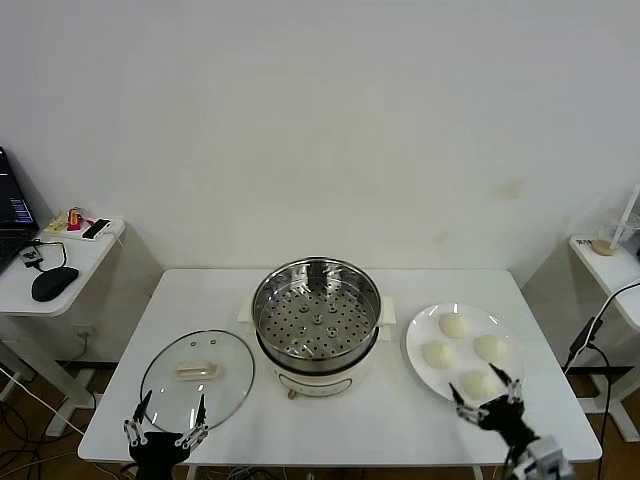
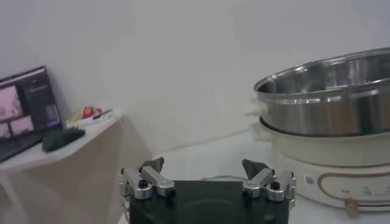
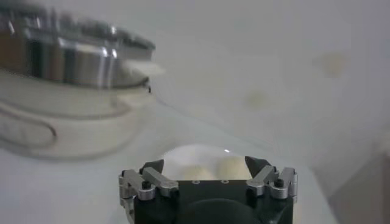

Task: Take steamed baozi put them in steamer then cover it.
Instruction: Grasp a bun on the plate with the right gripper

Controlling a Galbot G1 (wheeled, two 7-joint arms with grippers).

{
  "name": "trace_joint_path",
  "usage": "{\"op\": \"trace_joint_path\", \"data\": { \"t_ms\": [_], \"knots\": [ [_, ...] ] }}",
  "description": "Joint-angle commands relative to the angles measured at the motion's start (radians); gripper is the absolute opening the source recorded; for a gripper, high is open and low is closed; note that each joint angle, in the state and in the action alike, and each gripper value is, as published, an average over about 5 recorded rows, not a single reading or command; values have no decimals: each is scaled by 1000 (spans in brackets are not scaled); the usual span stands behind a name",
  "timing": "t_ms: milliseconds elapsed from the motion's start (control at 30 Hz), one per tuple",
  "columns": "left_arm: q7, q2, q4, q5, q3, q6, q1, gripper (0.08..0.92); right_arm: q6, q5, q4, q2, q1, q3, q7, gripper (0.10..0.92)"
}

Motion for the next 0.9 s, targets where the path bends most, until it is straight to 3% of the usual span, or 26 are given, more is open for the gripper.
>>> {"op": "trace_joint_path", "data": {
  "t_ms": [33, 233, 433, 667, 900],
  "knots": [
    [27, 7, -18, 48, -3, 22, -9, 823, -101, -228, -169, -291, 312, -50, -280, 823],
    [0, 7, -20, 49, -13, -2, -19, 823, -54, -312, -353, -433, 650, -378, -486, 823],
    [-4, 11, -28, 48, -38, -1, -24, 823, 14, -371, -529, -457, 996, -724, -654, 823],
    [-5, -3, -27, 51, -40, 6, -32, 823, 80, -389, -711, -385, 1337, -1105, -792, 823],
    [-2, -5, -26, 52, -61, 10, -35, 823, 93, -386, -872, -237, 1460, -1251, -788, 823]
  ]
}}
